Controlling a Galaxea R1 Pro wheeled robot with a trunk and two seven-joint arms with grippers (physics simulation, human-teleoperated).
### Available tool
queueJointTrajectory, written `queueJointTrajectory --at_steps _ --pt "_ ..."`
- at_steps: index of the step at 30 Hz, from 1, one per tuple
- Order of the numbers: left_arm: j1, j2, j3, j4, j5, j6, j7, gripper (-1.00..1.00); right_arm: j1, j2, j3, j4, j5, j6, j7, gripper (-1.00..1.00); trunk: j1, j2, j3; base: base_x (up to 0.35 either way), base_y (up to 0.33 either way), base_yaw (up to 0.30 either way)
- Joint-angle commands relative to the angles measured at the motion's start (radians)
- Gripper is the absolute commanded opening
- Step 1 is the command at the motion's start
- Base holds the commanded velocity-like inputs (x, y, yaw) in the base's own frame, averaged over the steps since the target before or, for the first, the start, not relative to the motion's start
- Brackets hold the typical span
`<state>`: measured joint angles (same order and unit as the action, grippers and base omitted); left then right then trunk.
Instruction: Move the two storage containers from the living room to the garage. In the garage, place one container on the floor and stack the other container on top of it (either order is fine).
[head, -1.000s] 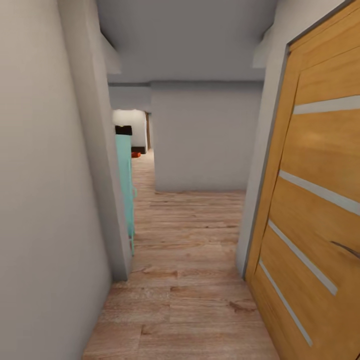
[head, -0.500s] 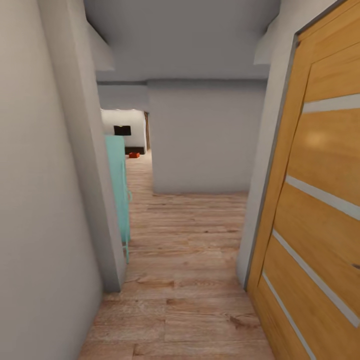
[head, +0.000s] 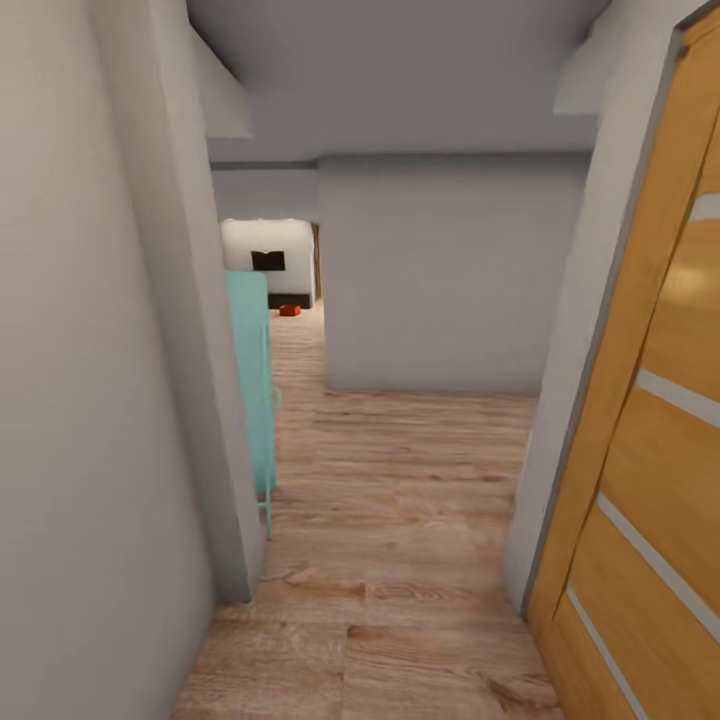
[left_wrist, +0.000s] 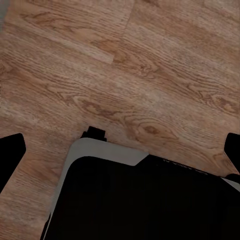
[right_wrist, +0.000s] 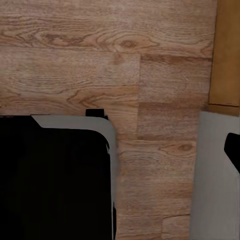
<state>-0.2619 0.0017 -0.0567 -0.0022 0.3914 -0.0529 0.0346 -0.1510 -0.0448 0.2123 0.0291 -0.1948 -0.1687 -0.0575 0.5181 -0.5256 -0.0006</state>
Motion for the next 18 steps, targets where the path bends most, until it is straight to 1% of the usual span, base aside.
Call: queueJointTrajectory --at_steps 1,6,18 --pt "0.0 -0.001 -0.006 0.001 0.006 -0.002 0.002 1.0 -0.001 0.0 0.009 0.003 -0.009 -0.006 0.0 1.0 0.001 0.0 0.0 0.326 0.0 0.173" --pt "0.0 -0.003 -0.006 0.001 0.006 -0.002 0.002 1.0 -0.001 -0.001 0.009 0.003 -0.01 -0.006 0.001 1.0 0.001 0.0 0.0 0.326 0.0 0.076" --pt "0.0 -0.006 -0.006 0.001 0.006 -0.002 0.002 1.0 -0.001 -0.003 0.007 0.003 -0.011 -0.006 0.001 1.0 0.001 0.0 0.0 0.326 0.0 0.007"
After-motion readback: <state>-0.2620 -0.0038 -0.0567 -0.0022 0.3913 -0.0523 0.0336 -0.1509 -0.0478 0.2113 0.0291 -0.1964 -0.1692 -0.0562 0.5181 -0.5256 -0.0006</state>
